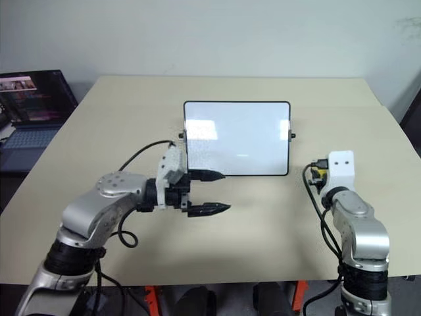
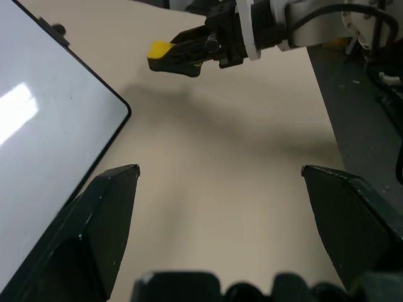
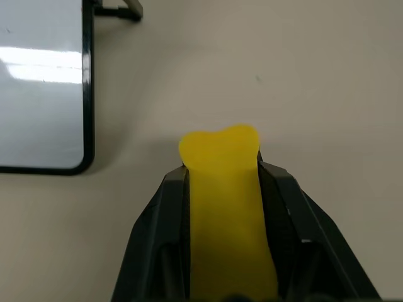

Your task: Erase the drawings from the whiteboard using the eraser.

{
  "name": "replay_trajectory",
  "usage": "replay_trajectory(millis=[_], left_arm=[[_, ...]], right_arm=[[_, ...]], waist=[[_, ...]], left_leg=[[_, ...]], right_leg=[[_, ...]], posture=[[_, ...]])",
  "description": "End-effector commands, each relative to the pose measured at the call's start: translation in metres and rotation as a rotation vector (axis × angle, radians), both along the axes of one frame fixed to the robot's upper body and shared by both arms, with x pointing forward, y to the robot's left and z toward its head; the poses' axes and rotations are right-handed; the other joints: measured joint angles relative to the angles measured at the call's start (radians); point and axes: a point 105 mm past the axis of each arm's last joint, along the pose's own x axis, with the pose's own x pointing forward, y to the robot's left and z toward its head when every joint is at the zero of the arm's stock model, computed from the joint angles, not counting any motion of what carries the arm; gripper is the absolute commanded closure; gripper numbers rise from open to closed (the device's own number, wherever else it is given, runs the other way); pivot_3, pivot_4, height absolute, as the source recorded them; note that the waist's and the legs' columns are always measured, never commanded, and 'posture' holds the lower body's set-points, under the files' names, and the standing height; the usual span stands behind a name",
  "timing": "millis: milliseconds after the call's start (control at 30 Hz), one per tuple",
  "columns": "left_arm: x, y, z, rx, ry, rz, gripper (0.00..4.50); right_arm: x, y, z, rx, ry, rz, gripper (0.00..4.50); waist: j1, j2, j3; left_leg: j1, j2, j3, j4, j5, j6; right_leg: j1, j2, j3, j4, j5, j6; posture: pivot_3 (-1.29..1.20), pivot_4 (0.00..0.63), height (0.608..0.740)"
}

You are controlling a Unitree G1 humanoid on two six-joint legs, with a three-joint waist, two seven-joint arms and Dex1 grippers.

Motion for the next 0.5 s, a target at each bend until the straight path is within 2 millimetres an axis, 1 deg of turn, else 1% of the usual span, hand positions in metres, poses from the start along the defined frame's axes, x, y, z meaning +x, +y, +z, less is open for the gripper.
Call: replay_trajectory(millis=[33,133,200,500], left_arm=[[0.0,-0.004,0.006,-0.006,-0.053,-0.028,0.0],[0.005,-0.004,0.002,0.025,-0.09,-0.016,0.0],[0.002,-0.004,-0.003,0.045,-0.105,-0.03,0.0],[0.008,-0.003,-0.004,0.063,-0.157,-0.004,0.0]], right_arm=[[-0.003,-0.004,0.013,0.027,-0.047,-0.03,3.27],[-0.005,-0.005,0.007,0.069,-0.023,-0.05,3.27],[-0.005,-0.004,0.005,0.075,-0.019,-0.048,3.27],[0.002,-0.002,0.002,0.085,-0.013,-0.038,3.27]], waist=[[0.0,0.0,0.0],[0.0,0.0,0.0],[0.0,0.0,0.0],[0.0,0.0,0.0]], left_leg=[[0.0,0.0,0.0,0.0,0.0,0.0],[0.0,0.0,0.0,0.0,0.0,0.0],[0.0,0.0,0.0,0.0,0.0,0.0],[0.0,0.0,0.0,0.0,0.0,0.0]], right_leg=[[0.0,0.0,0.0,0.0,0.0,0.0],[0.0,0.0,0.0,0.0,0.0,0.0],[0.0,0.0,0.0,0.0,0.0,0.0],[0.0,0.0,0.0,0.0,0.0,0.0]], posture=[[0.0,0.15,0.74],[0.0,0.15,0.74],[0.0,0.15,0.74],[0.0,0.15,0.74]])
